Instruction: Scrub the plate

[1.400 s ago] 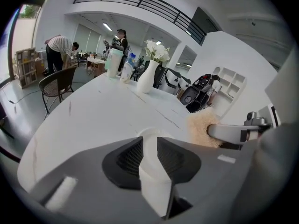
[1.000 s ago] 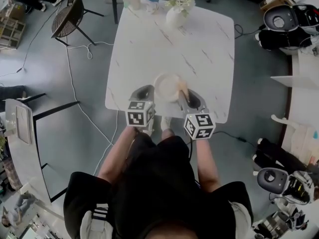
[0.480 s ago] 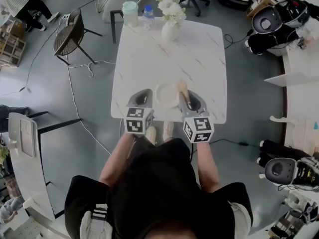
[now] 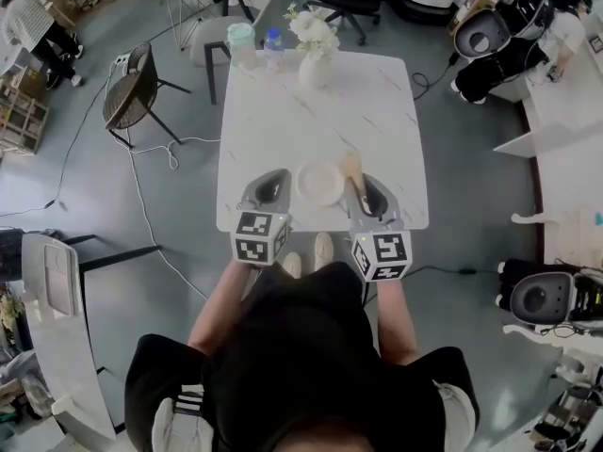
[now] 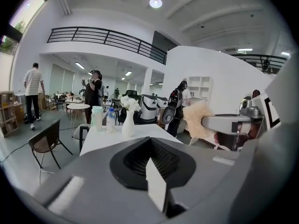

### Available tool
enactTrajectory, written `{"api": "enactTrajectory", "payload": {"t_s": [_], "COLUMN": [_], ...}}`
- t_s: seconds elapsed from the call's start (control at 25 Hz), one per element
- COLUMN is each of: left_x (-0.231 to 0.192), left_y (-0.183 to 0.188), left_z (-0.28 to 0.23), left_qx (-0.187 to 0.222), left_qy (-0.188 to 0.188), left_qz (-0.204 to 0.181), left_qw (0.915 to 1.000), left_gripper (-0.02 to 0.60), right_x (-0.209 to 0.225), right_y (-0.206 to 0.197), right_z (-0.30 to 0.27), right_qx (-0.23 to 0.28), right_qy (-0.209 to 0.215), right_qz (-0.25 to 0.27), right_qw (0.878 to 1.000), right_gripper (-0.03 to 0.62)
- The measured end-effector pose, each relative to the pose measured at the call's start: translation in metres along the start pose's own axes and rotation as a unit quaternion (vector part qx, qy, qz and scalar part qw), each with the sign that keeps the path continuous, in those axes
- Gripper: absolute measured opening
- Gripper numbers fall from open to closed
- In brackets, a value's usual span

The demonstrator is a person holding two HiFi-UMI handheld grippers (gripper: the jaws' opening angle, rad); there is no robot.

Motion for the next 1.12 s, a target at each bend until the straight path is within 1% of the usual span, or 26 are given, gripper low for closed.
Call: {"api": "enactTrajectory", "payload": {"t_s": [0.2, 0.32, 0.68, 0.88, 1.12], "left_x": [0.012, 0.015, 0.024, 0.03, 0.036], "left_y": [0.01, 0.011, 0.003, 0.002, 0.001], "left_z": [0.019, 0.027, 0.039, 0.039, 0.04], "left_qx": [0.026, 0.035, 0.039, 0.041, 0.041], "left_qy": [-0.014, -0.013, -0.012, -0.009, -0.009], "left_qz": [-0.01, -0.01, -0.013, -0.014, -0.015], "left_qw": [0.9995, 0.9993, 0.9991, 0.999, 0.999], "left_gripper": [0.006, 0.006, 0.006, 0.006, 0.005], "right_x": [0.004, 0.008, 0.016, 0.02, 0.02], "right_y": [0.008, 0.011, -0.004, -0.01, -0.009], "right_z": [0.026, 0.038, 0.061, 0.066, 0.067], "right_qx": [0.013, 0.021, 0.024, 0.022, 0.025], "right_qy": [-0.017, -0.023, -0.032, -0.032, -0.028], "right_qz": [-0.004, -0.005, -0.027, -0.029, -0.024], "right_qw": [1.0, 1.0, 0.999, 0.999, 0.999], "right_gripper": [0.092, 0.092, 0.092, 0.092, 0.092]}}
Point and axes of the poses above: the fingertips, and each gripper's own axes: z backward along the fingers, x to its right, y out of its top, the point moved 2 cm from there along z, backward along the fingers, and after that the axes turned 13 degrees about z, right-handed, at the moved point
